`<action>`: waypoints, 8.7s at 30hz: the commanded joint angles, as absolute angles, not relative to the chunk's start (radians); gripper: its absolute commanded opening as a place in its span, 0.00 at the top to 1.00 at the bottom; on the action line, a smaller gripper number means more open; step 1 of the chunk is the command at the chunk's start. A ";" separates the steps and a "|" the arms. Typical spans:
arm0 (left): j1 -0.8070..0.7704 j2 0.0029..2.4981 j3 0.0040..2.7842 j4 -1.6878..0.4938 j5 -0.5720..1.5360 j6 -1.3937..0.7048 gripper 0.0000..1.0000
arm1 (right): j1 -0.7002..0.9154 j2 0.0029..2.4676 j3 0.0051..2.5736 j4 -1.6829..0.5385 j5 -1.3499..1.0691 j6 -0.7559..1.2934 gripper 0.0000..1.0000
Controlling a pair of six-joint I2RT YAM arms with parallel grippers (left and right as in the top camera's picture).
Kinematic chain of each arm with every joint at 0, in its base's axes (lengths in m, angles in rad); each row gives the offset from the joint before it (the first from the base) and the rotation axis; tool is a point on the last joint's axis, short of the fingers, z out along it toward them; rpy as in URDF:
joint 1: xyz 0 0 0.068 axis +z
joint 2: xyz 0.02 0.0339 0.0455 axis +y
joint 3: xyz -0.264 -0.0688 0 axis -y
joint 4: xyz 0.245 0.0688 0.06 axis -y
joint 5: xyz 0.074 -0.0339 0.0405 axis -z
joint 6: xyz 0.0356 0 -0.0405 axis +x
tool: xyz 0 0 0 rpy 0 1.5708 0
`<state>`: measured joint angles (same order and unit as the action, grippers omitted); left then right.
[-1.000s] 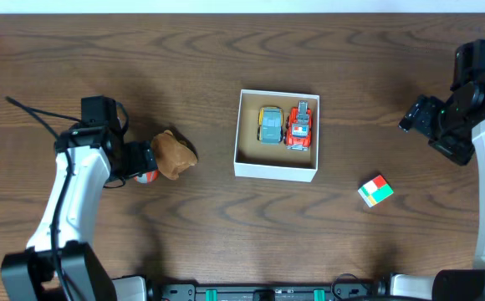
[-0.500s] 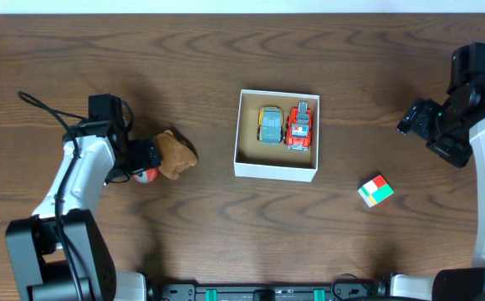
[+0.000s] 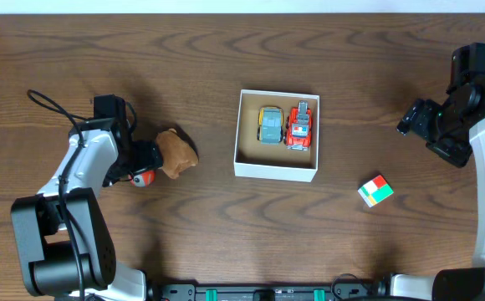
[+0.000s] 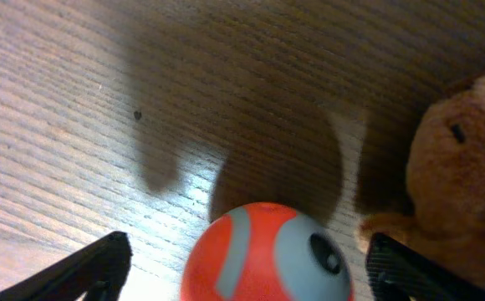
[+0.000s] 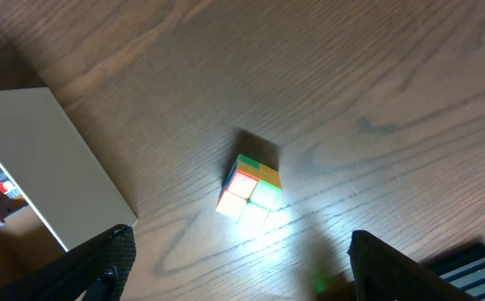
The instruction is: Pack container
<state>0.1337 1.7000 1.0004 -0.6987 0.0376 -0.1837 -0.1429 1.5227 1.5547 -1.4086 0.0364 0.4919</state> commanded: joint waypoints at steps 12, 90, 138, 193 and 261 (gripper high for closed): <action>0.137 1.701 1.014 -0.701 0.026 -0.182 0.74 | -0.143 1.522 1.548 -1.407 0.029 0.480 0.15; -0.501 1.826 1.285 -0.223 0.044 0.197 0.32 | -0.143 1.522 1.548 -1.407 0.025 0.480 0.16; -0.501 1.745 1.272 -0.315 0.044 0.156 0.94 | -0.143 1.522 1.548 -1.402 0.025 0.481 0.16; -0.115 1.322 1.276 -0.784 -0.117 -0.108 0.94 | -0.138 1.522 1.548 -1.406 0.081 0.317 0.17; 0.130 1.296 1.273 -1.060 -0.037 -0.297 0.42 | 0.060 1.440 0.734 -0.849 0.068 1.044 0.90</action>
<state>0.1265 1.2942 1.2728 -1.0554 -0.0444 -0.2890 0.0521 1.4334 0.7391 -0.8478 0.0422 1.0779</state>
